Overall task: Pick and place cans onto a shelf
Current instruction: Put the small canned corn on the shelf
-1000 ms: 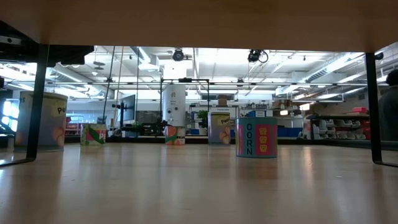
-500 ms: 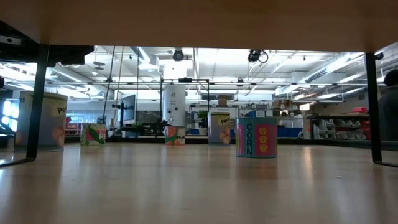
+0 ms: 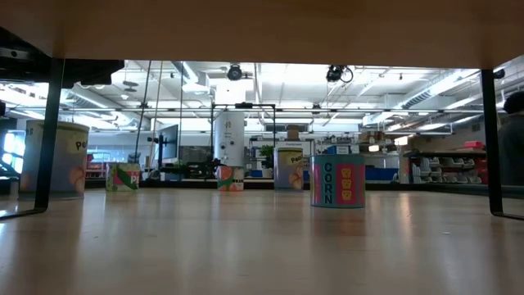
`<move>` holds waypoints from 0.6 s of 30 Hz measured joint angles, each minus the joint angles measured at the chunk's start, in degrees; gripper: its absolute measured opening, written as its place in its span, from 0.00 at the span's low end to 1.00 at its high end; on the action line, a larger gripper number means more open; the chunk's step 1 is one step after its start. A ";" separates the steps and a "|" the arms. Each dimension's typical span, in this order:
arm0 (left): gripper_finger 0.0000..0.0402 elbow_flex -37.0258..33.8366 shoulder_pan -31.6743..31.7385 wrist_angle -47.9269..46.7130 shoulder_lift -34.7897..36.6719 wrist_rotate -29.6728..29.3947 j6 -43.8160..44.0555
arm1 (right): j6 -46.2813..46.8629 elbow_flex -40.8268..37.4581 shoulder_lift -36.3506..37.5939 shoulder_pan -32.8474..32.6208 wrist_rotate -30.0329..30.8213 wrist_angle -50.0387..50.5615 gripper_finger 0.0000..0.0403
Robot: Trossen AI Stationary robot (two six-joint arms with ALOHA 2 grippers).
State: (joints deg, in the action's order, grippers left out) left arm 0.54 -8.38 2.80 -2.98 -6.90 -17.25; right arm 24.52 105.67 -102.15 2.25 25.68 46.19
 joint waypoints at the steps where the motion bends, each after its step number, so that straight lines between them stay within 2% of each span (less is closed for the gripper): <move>1: 0.10 0.00 0.02 0.04 0.00 -0.39 -0.07 | 0.36 0.00 -0.95 0.94 0.27 -0.17 0.97; 9: 0.10 0.00 0.01 0.07 0.00 -0.73 0.11 | 6.91 0.00 -6.36 5.80 -0.84 8.54 0.99; 14: 0.10 0.00 0.02 0.07 0.00 -0.79 0.11 | 12.22 -0.02 -6.21 5.14 -13.62 17.65 0.99; 16: 0.10 0.00 0.02 0.07 0.00 -0.79 0.11 | 19.52 0.09 -5.81 4.06 -20.65 21.15 0.99; 18: 0.10 0.00 0.00 0.09 0.00 -0.79 0.11 | 29.56 0.04 -6.17 3.06 -24.94 24.28 0.99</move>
State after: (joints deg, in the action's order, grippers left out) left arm 0.54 -8.38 2.90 -2.98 -7.68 -17.15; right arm 54.09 105.71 -108.33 5.31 0.74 70.47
